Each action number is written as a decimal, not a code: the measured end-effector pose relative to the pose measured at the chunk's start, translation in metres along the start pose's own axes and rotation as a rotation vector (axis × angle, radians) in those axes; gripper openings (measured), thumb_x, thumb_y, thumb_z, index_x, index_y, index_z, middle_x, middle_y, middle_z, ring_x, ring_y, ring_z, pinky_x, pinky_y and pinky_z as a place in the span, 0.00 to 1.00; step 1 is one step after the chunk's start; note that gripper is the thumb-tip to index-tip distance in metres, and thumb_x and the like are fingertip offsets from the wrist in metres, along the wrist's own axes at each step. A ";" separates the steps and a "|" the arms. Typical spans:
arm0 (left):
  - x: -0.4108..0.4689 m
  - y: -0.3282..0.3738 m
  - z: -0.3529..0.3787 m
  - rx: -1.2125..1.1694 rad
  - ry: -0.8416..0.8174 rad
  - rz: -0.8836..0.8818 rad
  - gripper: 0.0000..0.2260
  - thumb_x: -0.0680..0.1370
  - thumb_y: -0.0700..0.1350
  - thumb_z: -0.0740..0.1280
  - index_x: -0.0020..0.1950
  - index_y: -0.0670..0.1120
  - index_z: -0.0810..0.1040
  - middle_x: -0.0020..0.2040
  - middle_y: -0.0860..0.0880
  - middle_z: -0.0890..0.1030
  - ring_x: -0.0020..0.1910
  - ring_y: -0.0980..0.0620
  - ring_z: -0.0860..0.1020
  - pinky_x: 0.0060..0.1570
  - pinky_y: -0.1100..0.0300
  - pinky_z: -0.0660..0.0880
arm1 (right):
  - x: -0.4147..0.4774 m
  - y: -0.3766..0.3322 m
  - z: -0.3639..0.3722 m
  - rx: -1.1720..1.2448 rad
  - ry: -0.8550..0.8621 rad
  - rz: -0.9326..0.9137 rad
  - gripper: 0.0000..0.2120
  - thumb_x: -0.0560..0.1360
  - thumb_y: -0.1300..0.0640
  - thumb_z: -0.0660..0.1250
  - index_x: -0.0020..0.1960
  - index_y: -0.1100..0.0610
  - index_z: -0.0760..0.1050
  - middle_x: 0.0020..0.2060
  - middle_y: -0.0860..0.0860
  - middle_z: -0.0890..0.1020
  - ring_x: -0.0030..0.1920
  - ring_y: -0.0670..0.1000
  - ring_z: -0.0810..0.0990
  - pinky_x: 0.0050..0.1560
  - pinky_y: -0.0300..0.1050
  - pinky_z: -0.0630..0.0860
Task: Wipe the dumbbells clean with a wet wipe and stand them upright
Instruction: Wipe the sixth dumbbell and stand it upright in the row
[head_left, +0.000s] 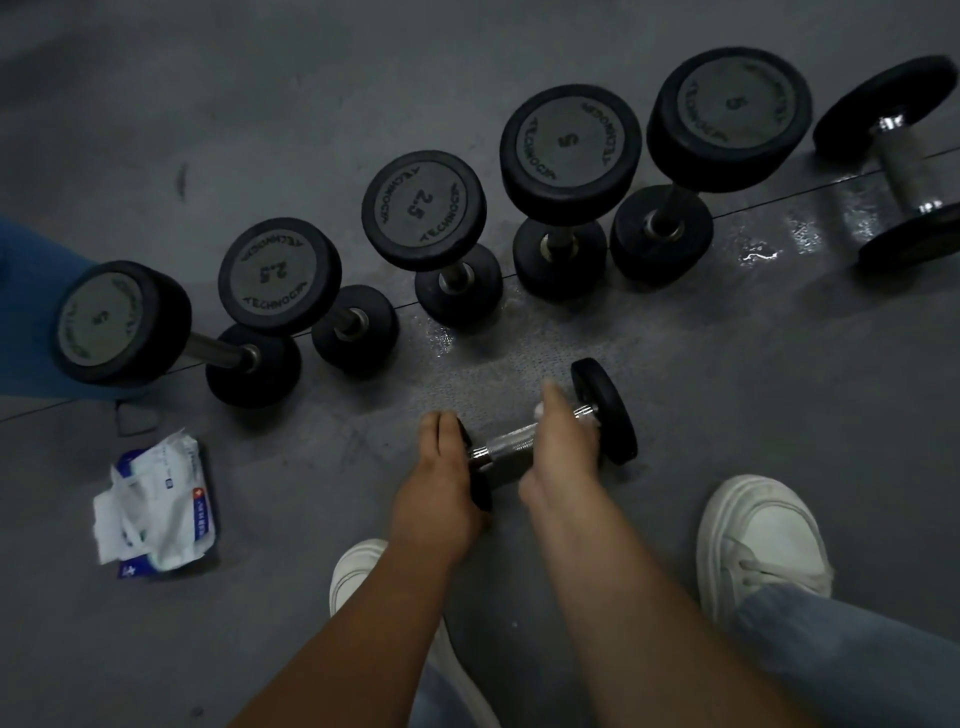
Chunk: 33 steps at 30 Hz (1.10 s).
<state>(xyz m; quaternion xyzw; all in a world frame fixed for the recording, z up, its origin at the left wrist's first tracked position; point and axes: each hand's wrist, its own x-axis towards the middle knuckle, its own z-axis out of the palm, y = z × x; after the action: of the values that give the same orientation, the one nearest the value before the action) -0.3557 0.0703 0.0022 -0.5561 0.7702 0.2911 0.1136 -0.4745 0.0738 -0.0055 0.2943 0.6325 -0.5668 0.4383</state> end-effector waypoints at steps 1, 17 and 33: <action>0.001 0.001 -0.003 0.002 -0.005 -0.002 0.42 0.65 0.42 0.76 0.73 0.47 0.57 0.77 0.50 0.53 0.52 0.41 0.78 0.38 0.58 0.67 | 0.000 -0.004 0.006 -0.040 -0.019 0.012 0.09 0.74 0.56 0.70 0.48 0.59 0.73 0.47 0.52 0.80 0.47 0.52 0.80 0.52 0.47 0.79; 0.049 -0.010 -0.059 0.250 -0.319 0.145 0.44 0.61 0.58 0.81 0.68 0.45 0.62 0.67 0.46 0.70 0.61 0.45 0.76 0.53 0.57 0.74 | -0.055 -0.028 -0.021 -1.543 -0.202 -0.943 0.17 0.78 0.49 0.61 0.63 0.56 0.75 0.61 0.53 0.67 0.62 0.54 0.68 0.57 0.43 0.69; 0.011 -0.044 -0.002 -0.064 0.013 0.185 0.55 0.62 0.55 0.78 0.80 0.50 0.47 0.81 0.50 0.51 0.73 0.45 0.66 0.65 0.48 0.71 | -0.005 0.021 -0.054 -1.826 -0.613 -1.147 0.33 0.76 0.67 0.58 0.79 0.59 0.51 0.79 0.54 0.48 0.78 0.52 0.46 0.73 0.43 0.54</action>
<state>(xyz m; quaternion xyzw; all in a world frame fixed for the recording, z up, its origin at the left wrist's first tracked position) -0.3186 0.0516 -0.0162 -0.4877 0.8093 0.3213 0.0631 -0.4653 0.1307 -0.0119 -0.6246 0.7183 -0.0570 0.3010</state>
